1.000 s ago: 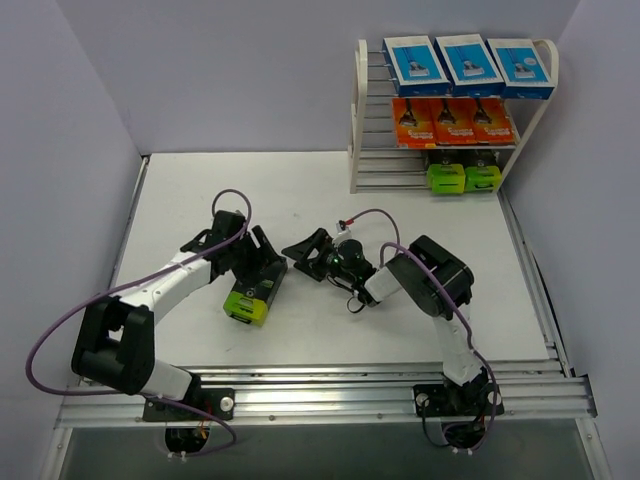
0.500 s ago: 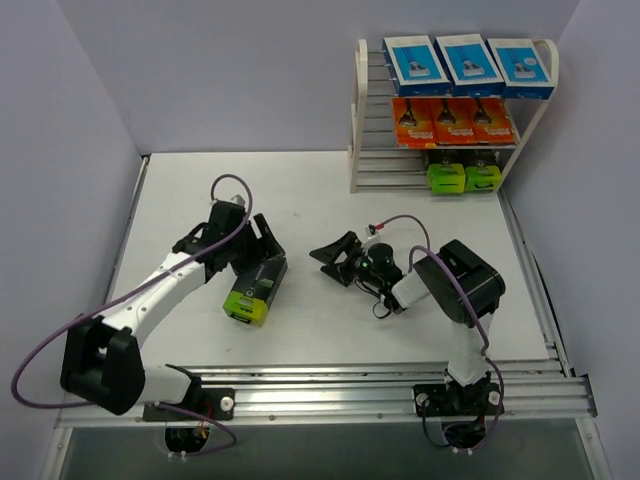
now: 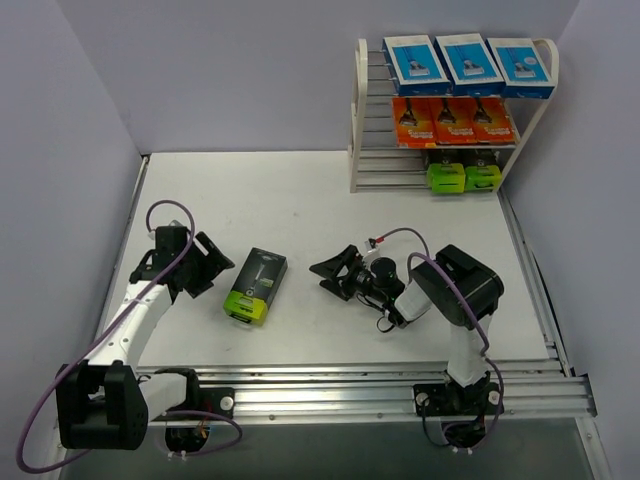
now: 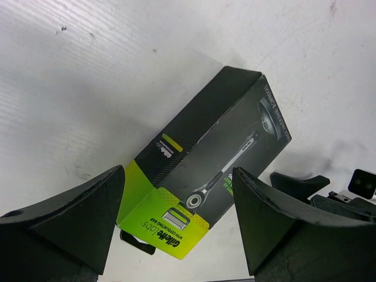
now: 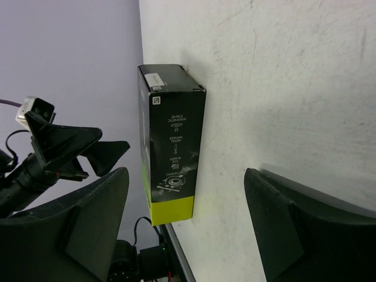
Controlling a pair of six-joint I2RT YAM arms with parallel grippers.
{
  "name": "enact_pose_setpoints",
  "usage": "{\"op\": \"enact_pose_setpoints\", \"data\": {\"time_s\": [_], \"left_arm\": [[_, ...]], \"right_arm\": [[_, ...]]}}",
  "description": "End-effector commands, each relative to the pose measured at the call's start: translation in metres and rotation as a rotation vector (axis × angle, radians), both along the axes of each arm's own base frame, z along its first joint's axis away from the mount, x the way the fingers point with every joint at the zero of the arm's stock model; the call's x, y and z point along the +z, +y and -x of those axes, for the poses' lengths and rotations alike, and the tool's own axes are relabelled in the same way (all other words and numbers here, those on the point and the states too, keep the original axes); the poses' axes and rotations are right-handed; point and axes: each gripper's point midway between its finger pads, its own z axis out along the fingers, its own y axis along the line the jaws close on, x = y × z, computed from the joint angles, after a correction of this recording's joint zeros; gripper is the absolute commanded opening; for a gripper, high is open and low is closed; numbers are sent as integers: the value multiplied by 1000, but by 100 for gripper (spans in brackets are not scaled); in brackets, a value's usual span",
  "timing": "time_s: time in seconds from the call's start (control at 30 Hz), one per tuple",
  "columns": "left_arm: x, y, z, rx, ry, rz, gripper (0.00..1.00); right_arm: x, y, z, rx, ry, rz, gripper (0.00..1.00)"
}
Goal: Place and organize the shaving razors onto the shelf
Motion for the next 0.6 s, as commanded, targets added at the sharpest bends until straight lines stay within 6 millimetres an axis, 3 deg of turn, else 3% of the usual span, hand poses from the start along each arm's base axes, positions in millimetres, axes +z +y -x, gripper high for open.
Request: {"op": "enact_pose_setpoints", "data": {"time_s": [0.0,0.37,0.57], "left_arm": [[-3,-4,0,48,-25,67,82],[-49,-13,20,28,35,93,82],[-34,-57,21,-81,-70,73,86]], "right_arm": [[46,11,6,25,-212,-152,75],[52,14,14,42,-218,-171,76],[59,11,19,42,-219,-183,77]]}}
